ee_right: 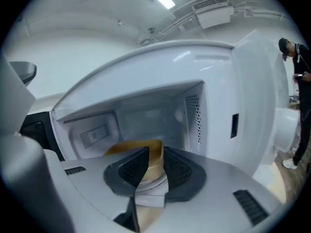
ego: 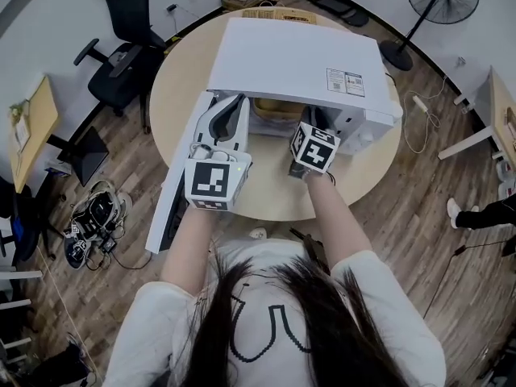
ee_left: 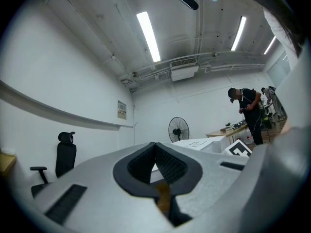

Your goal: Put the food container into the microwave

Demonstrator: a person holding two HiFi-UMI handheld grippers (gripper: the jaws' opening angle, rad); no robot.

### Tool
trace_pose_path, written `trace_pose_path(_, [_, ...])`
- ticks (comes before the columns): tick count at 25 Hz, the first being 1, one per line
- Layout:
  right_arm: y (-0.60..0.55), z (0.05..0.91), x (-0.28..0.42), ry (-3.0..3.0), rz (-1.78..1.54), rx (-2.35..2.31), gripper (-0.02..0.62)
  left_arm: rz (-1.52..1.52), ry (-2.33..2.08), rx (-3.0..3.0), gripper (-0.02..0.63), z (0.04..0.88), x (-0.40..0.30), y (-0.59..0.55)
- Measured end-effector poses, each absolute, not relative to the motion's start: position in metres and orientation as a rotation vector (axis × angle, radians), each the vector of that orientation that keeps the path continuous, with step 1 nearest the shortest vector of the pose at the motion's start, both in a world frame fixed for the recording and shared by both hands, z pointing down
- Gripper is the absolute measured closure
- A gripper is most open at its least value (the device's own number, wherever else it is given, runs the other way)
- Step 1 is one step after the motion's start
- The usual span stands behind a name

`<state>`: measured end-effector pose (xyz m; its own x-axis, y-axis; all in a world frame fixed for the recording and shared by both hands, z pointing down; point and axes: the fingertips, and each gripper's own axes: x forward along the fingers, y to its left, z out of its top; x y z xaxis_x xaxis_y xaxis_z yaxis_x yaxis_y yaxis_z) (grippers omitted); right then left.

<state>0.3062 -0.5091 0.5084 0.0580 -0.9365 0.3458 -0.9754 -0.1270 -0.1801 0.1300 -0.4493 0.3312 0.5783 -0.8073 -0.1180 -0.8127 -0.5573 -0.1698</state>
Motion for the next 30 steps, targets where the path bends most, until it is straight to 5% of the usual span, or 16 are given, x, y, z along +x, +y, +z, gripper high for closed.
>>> trace_pose_path(25, [-0.353, 0.383, 0.302, -2.358, 0.342, 1.990, 0.509, 0.081, 1.464, -2.575, 0.598, 0.302, 0.115, -0.365])
trace_pose_path(30, [-0.331, 0.359, 0.309, -2.412, 0.259, 1.957, 0.557, 0.122, 1.467, -2.554, 0.598, 0.296, 0.110, -0.359])
